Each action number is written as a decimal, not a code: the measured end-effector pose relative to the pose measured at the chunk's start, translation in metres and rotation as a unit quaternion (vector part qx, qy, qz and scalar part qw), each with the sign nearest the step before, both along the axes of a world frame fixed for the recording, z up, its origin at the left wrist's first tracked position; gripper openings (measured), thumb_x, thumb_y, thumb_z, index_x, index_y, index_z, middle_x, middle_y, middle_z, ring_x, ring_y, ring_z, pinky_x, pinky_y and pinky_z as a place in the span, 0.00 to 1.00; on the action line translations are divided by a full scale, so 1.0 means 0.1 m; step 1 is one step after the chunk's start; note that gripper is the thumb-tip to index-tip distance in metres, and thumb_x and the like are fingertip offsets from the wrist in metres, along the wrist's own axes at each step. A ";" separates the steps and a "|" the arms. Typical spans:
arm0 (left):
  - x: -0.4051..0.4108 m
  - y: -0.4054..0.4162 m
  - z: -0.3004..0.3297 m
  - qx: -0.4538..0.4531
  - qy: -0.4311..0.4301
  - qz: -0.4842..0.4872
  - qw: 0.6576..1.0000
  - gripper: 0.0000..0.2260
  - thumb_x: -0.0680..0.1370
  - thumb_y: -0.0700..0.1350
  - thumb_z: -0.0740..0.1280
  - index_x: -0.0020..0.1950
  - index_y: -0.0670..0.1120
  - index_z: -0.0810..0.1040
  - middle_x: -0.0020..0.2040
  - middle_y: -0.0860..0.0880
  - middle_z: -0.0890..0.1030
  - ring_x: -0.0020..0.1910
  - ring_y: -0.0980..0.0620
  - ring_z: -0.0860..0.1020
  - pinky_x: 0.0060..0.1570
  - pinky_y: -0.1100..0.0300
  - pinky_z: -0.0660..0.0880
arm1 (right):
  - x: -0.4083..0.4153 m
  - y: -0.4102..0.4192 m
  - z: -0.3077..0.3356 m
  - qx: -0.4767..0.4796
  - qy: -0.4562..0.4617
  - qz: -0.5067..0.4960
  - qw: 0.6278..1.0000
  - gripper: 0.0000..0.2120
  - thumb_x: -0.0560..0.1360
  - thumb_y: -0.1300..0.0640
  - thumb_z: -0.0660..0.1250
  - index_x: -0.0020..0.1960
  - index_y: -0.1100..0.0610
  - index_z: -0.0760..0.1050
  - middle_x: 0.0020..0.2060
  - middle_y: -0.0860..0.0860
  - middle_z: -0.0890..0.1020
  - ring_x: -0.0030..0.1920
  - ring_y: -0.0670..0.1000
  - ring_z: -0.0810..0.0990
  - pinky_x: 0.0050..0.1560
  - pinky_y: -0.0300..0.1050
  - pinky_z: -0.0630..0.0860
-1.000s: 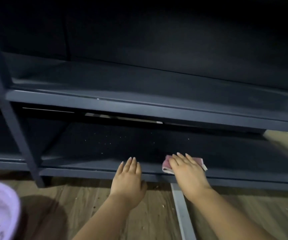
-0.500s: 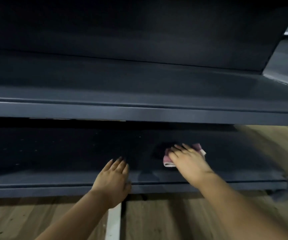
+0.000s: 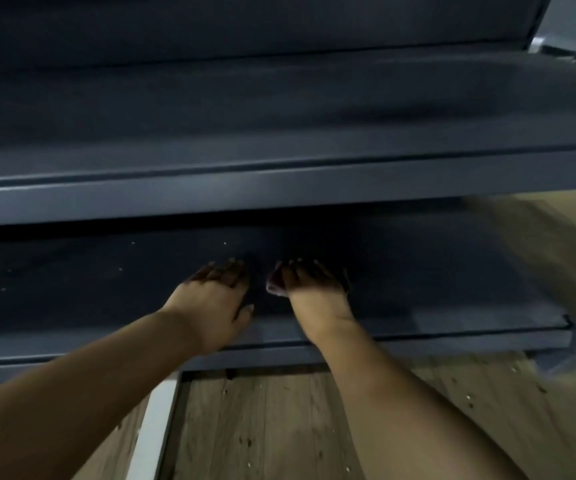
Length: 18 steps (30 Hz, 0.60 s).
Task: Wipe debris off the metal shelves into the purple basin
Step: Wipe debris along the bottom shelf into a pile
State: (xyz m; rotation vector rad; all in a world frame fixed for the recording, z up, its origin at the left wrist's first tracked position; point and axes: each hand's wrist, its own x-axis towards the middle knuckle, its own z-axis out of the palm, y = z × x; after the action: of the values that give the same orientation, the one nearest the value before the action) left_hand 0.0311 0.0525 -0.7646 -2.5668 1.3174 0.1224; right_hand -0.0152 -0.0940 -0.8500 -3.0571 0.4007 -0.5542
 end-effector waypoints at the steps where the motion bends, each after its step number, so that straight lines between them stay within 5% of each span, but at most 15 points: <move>1: -0.02 -0.03 -0.02 -0.005 0.008 -0.002 1.000 0.27 0.83 0.55 0.50 0.79 0.46 0.47 0.79 0.47 0.47 0.77 0.51 0.48 0.72 0.61 0.43 | -0.02 -0.07 -0.01 -0.003 -0.002 -0.015 1.000 0.14 0.68 0.50 0.61 0.36 0.58 0.82 0.31 0.53 0.82 0.32 0.53 0.82 0.37 0.43 0.79; 5: 0.00 -0.13 -0.16 0.024 0.037 -0.029 0.999 0.27 0.83 0.55 0.49 0.79 0.46 0.47 0.79 0.46 0.46 0.77 0.49 0.47 0.72 0.60 0.44 | -0.25 -0.27 0.08 -0.018 -0.025 -0.049 0.998 0.17 0.66 0.61 0.53 0.40 0.60 0.81 0.35 0.55 0.83 0.34 0.56 0.83 0.36 0.44 0.79; 10: 0.09 -0.34 -0.44 0.027 0.086 -0.073 0.993 0.27 0.83 0.56 0.50 0.79 0.45 0.50 0.79 0.46 0.47 0.77 0.47 0.50 0.73 0.58 0.50 | -0.78 -0.64 0.10 -0.076 0.030 -0.105 0.991 0.16 0.64 0.58 0.54 0.38 0.59 0.81 0.32 0.54 0.82 0.31 0.55 0.82 0.30 0.38 0.74; 13: 0.07 -0.43 -0.65 -0.001 0.109 -0.092 0.990 0.27 0.83 0.55 0.50 0.79 0.45 0.49 0.79 0.46 0.47 0.77 0.48 0.50 0.73 0.58 0.48 | -1.07 -0.82 0.06 -0.113 0.023 -0.159 0.981 0.03 0.63 0.59 0.72 0.35 0.57 0.79 0.27 0.53 0.79 0.26 0.55 0.79 0.27 0.38 0.71; 15: 0.04 -0.45 -0.74 -0.009 0.106 -0.108 0.988 0.27 0.83 0.55 0.49 0.79 0.44 0.47 0.79 0.46 0.45 0.77 0.49 0.48 0.73 0.59 0.45 | -1.16 -0.87 0.00 -0.052 0.063 -0.208 0.975 0.13 0.55 0.57 0.82 0.32 0.55 0.79 0.24 0.51 0.78 0.24 0.53 0.78 0.25 0.36 0.69; 18: 0.02 -0.43 -0.86 -0.010 0.093 -0.136 0.986 0.28 0.84 0.56 0.46 0.79 0.44 0.43 0.79 0.46 0.41 0.77 0.50 0.44 0.73 0.59 0.41 | -1.15 -0.82 -0.08 0.021 0.046 -0.272 0.961 0.18 0.48 0.56 0.85 0.31 0.55 0.79 0.23 0.49 0.77 0.24 0.51 0.78 0.25 0.33 0.67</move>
State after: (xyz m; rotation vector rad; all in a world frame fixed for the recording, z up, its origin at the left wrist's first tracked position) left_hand 0.0326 0.0096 -0.8505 -2.4082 1.7305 0.3047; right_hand -0.1303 -0.1764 -0.8582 -2.9174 1.2555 -0.3968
